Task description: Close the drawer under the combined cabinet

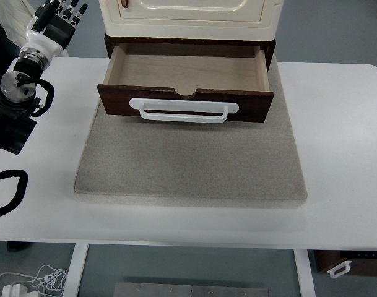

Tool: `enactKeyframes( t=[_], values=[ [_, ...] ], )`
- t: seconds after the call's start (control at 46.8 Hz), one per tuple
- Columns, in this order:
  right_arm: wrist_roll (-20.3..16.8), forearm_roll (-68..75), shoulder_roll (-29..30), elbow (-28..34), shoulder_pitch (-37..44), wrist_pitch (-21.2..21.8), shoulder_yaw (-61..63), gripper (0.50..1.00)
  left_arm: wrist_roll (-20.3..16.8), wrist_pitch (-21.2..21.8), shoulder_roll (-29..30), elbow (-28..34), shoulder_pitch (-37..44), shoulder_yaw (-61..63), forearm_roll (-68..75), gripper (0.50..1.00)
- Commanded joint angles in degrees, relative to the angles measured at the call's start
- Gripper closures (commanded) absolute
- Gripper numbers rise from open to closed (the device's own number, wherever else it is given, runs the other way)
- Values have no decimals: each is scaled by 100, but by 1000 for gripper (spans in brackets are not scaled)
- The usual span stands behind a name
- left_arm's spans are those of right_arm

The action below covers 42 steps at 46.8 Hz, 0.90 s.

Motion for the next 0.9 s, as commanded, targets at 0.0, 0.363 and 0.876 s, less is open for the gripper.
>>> enactKeyframes(
  t=[0.0,0.363,0.876],
  values=[
    [0,-1,0,1,0,0,0,548,1,-6,1,1,1,1,-4,500],
    [0,-1,0,-7,0,0,0,548,-26,2,1,10,1,-7,-13,500],
    [0,-1,0,1,0,0,0,548,-8,-77,71,-8,-43,1,22,500]
  ],
)
